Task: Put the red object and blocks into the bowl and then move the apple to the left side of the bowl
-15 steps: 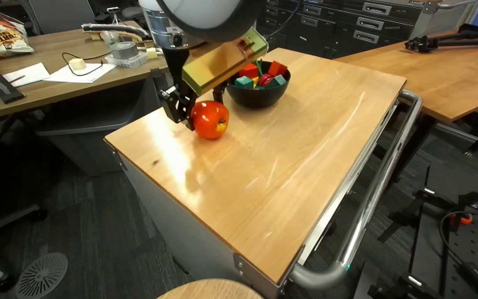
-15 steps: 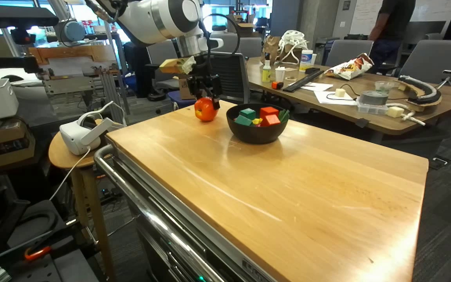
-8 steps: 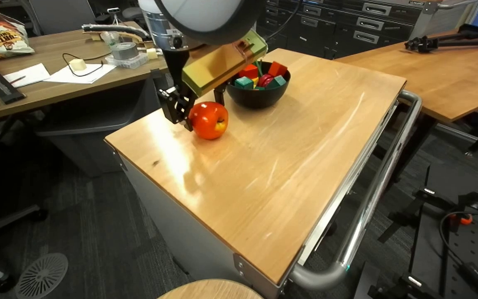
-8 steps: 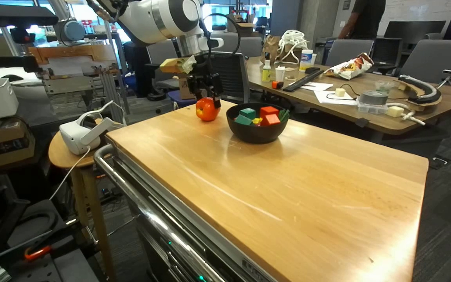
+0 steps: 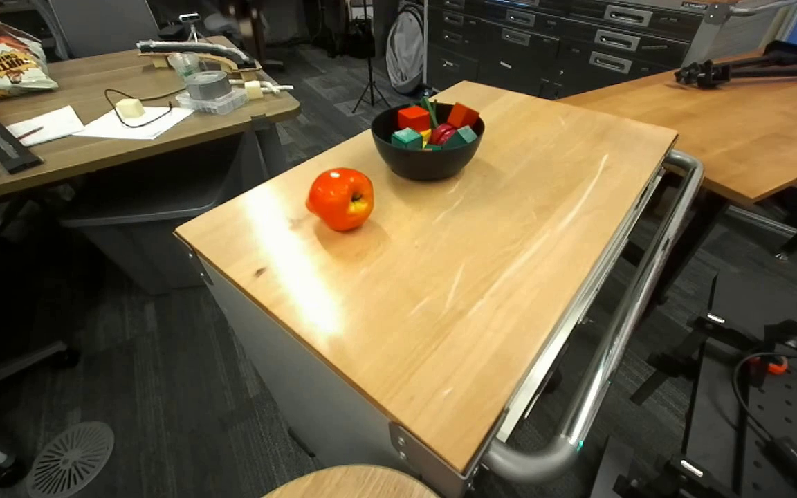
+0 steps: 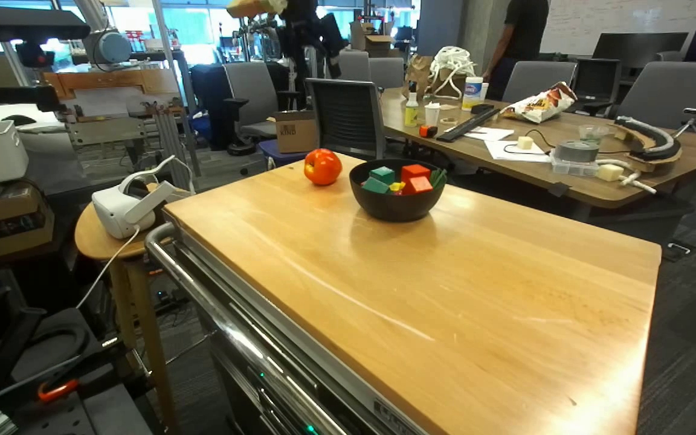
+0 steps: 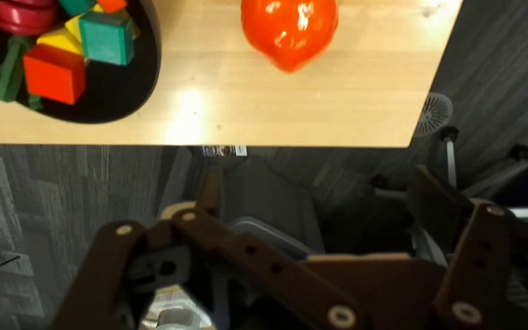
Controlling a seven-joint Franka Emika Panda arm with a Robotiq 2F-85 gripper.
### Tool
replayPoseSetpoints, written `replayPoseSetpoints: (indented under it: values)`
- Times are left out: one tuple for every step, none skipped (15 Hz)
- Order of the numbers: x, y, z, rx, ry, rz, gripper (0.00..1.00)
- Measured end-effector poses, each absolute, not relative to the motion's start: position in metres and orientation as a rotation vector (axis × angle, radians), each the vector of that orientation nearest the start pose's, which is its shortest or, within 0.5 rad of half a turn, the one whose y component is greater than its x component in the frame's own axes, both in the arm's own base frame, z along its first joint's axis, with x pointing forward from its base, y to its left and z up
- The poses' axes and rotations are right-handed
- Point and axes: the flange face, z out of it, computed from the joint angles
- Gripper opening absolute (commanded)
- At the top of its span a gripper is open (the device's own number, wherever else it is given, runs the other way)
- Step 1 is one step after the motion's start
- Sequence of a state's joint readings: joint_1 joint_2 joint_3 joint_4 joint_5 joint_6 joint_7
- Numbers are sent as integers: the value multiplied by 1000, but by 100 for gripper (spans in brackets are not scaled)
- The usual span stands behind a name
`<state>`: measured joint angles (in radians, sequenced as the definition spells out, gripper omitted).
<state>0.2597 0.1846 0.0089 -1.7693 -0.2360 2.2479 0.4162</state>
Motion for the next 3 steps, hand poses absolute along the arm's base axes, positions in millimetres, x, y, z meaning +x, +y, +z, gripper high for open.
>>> replayPoseSetpoints:
  values:
    - [614, 153, 510, -3145, 86, -613, 100]
    - [608, 139, 532, -3109, 136, -659, 100]
    - [602, 131, 545, -3102, 154, -676, 100]
